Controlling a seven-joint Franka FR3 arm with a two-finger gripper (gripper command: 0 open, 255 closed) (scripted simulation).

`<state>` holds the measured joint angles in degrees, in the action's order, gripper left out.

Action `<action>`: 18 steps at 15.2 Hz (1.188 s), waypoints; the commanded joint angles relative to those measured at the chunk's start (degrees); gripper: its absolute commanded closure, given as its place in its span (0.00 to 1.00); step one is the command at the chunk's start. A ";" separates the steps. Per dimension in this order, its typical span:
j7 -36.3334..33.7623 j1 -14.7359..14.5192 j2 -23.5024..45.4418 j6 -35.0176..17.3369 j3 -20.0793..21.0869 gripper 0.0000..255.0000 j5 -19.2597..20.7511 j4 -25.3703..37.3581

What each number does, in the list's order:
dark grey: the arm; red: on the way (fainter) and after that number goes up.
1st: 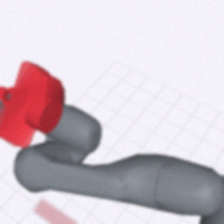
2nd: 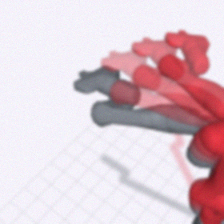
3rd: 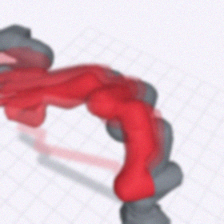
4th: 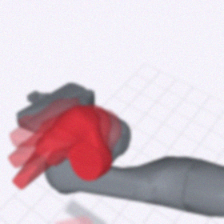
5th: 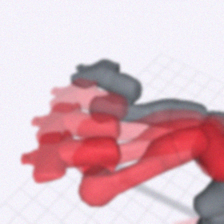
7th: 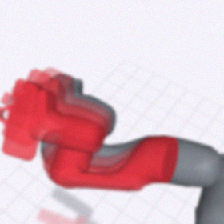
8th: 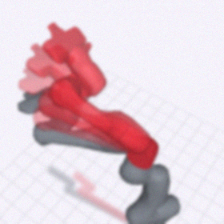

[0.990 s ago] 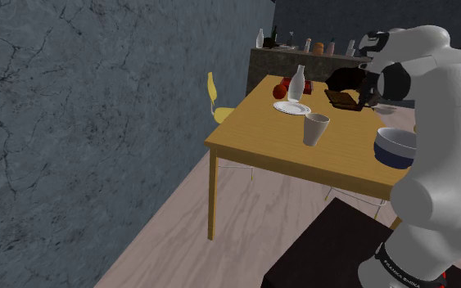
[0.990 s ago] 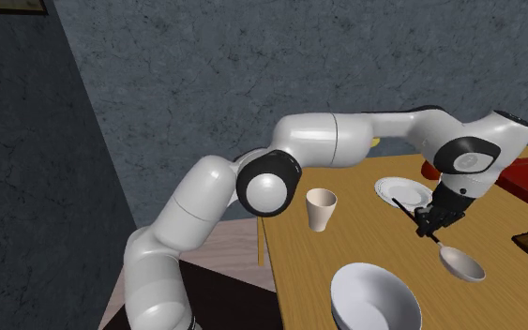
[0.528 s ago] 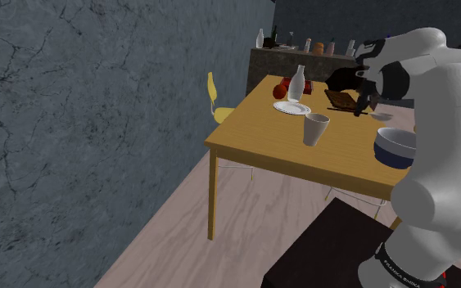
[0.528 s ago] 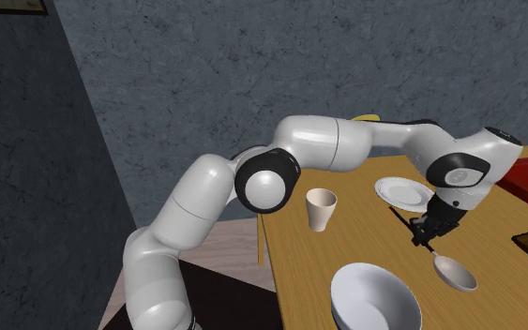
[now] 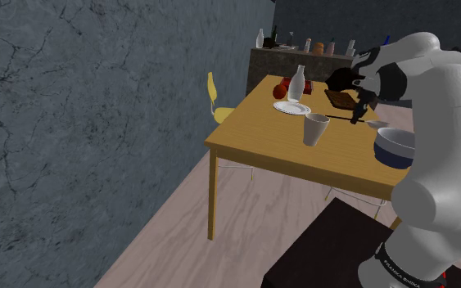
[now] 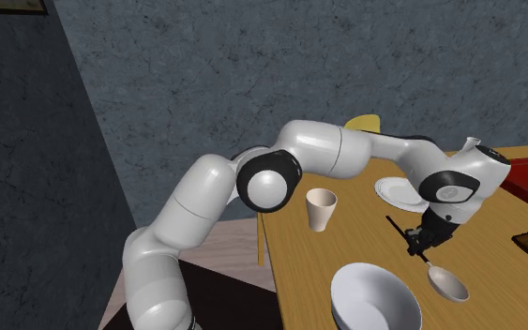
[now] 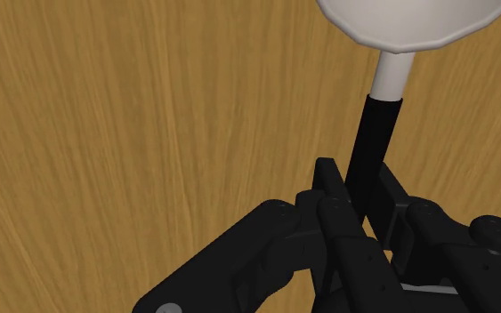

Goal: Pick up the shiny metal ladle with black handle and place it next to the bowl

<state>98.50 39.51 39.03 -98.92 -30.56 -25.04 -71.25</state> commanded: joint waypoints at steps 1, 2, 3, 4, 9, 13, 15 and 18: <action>0.38 -0.14 0.28 -1.43 0.10 1.00 -0.21 -1.24; 0.52 -0.20 0.45 -2.07 0.16 1.00 -0.32 -1.74; 0.67 -0.25 0.64 -2.69 0.22 1.00 -0.43 -2.23; 0.81 -0.30 0.84 -3.31 0.30 1.00 -0.55 -2.69; 1.42 -0.43 1.78 -5.81 0.63 1.00 -1.11 -4.42; 1.42 -0.42 1.79 -5.80 0.63 1.00 -1.11 -4.40; 1.42 -0.42 1.79 -5.80 0.63 1.00 -1.11 -4.40; 1.42 -0.42 1.79 -5.80 0.63 0.00 -1.11 -4.40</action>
<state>99.92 39.09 40.82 -104.72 -29.93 -26.15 -75.66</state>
